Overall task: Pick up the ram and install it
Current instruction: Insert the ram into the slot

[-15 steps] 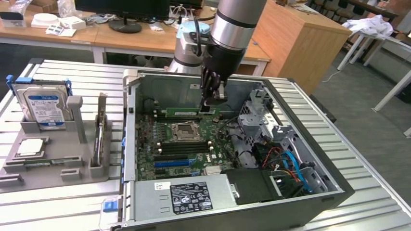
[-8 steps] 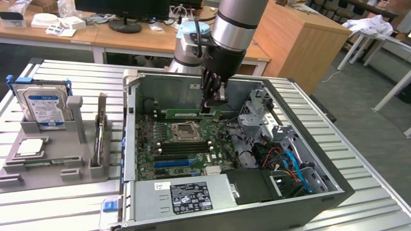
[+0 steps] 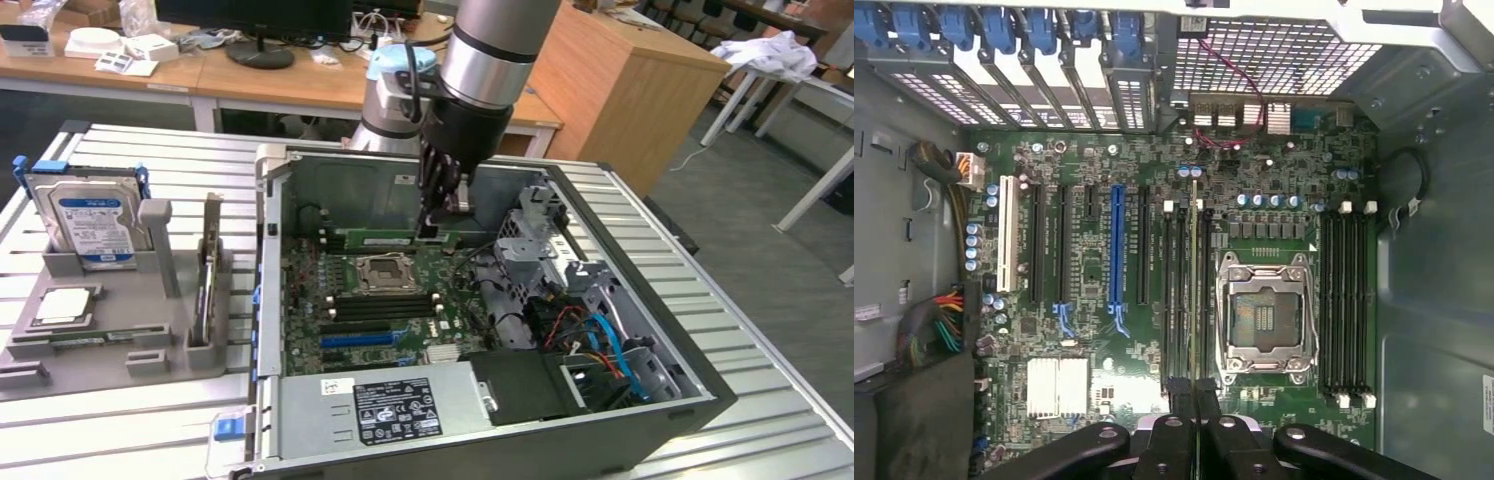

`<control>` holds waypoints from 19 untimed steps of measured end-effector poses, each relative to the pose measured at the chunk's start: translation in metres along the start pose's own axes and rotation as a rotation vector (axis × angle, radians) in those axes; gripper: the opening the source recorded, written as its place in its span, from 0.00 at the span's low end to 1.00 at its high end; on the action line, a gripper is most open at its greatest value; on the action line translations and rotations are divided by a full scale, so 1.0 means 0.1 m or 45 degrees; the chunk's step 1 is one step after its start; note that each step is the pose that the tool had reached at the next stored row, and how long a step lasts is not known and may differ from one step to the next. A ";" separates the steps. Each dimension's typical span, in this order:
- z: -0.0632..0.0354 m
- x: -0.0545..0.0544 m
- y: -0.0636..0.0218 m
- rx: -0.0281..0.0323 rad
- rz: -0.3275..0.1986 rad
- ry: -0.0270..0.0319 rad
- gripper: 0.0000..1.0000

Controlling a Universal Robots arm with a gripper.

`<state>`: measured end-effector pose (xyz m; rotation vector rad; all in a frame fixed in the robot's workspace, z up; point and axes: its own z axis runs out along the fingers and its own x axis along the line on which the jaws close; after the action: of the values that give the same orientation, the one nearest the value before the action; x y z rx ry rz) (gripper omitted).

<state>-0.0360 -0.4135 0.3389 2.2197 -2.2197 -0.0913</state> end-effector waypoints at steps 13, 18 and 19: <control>-0.001 0.03 0.000 0.0001 0.000 -0.0001 0.13; -0.002 0.04 0.000 0.0000 0.000 -0.0003 0.13; -0.002 0.04 0.000 0.0000 0.000 -0.0003 0.13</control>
<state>-0.0360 -0.4177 0.3389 2.2197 -2.2199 -0.0915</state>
